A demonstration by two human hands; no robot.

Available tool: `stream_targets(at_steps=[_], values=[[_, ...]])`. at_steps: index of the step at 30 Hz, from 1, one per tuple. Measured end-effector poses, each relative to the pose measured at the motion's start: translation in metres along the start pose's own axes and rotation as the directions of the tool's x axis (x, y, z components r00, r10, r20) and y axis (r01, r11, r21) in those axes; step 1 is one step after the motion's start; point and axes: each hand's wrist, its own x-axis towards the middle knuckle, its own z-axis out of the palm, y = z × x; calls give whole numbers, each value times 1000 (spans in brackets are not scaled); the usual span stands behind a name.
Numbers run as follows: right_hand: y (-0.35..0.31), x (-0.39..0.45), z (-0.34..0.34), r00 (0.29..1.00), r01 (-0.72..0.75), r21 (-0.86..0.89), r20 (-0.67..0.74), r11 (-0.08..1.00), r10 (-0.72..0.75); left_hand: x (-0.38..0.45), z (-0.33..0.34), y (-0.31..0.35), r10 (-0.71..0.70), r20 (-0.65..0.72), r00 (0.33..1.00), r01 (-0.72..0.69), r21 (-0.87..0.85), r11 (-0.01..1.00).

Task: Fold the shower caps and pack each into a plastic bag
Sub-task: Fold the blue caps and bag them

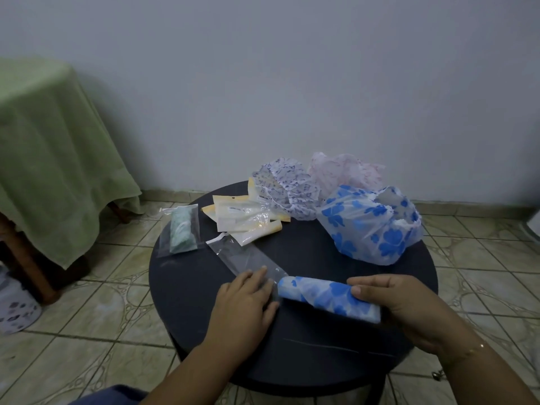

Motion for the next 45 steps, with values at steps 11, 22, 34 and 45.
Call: stream_targets(at_steps=[11,22,34,45], values=[[-6,-3,6,994,4,-113,-110,994,-17,-1,0,8,-23,12,1000,23,49,999],[-2,-3,15,997,-20,-107,-72,994,13,0,5,7,-26,-74,997,28,21,999],[28,3,66,977,80,-143,-187,987,-106,-6,8,23,77,-162,984,-94,-94,991],[19,9,49,979,116,-491,205,863,-14,-5,11,22,74,-169,983,-93,-108,990]])
